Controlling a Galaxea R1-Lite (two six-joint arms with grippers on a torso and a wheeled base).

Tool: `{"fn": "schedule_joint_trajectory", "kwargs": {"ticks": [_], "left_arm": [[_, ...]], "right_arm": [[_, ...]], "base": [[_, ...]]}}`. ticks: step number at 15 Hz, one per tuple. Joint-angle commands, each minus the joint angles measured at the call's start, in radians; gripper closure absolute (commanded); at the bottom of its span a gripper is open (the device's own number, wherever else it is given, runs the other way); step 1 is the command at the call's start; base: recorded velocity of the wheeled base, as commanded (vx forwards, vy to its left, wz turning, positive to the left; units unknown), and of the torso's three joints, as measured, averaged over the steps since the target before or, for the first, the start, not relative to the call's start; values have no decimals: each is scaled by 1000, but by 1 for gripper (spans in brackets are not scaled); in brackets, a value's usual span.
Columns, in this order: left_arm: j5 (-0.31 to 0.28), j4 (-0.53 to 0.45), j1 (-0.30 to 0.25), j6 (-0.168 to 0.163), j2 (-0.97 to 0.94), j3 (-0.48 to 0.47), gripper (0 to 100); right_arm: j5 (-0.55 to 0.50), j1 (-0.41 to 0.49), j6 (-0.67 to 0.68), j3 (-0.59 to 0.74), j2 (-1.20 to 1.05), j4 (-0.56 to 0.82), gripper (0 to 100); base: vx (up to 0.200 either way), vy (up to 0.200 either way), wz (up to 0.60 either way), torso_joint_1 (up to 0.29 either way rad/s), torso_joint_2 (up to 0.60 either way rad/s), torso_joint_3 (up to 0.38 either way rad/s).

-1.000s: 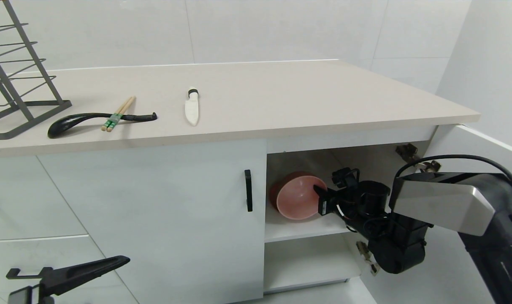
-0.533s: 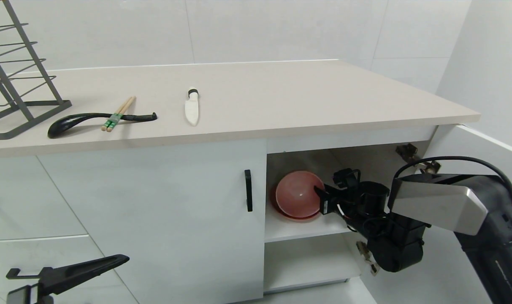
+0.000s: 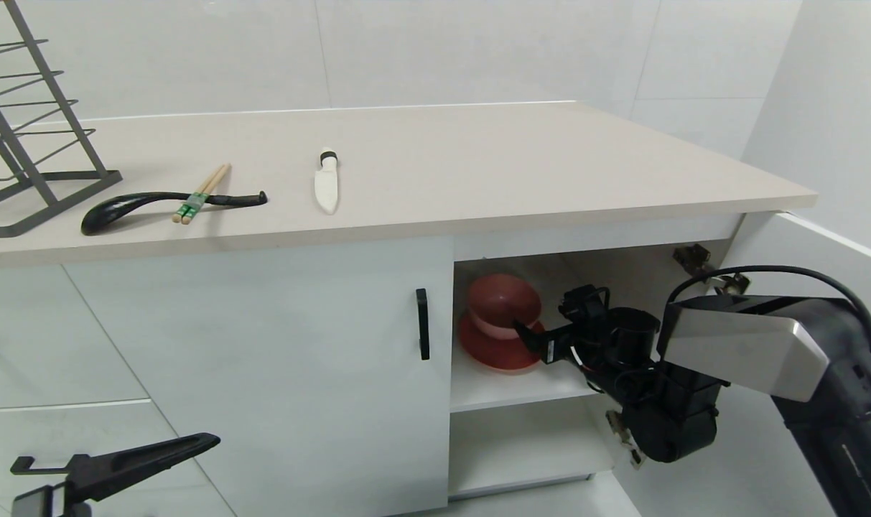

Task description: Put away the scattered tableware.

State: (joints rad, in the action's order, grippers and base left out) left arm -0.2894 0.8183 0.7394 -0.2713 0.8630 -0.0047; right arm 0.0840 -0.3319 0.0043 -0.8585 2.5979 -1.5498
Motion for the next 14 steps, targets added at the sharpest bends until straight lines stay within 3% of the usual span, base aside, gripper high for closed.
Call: {"fn": "schedule_joint_trajectory", "kwargs": {"ticks": [1, 4, 9, 14], "left_arm": [[1, 1, 0, 0, 2, 0, 0], [1, -1, 0, 0, 2, 0, 0], [1, -1, 0, 0, 1, 0, 0], [1, -5, -3, 0, 1, 0, 0]], "right_arm": [[2, -1, -1, 16, -51, -1, 0], [-1, -4, -38, 70, -110, -1, 0], [-1, -39, -67, 518, -387, -21, 0], [-1, -67, -86, 760, -702, -21, 0]], "base": [[0, 0, 0, 0, 0, 0], [0, 0, 0, 0, 0, 0], [0, 0, 0, 0, 0, 0], [0, 0, 0, 0, 0, 0]]}}
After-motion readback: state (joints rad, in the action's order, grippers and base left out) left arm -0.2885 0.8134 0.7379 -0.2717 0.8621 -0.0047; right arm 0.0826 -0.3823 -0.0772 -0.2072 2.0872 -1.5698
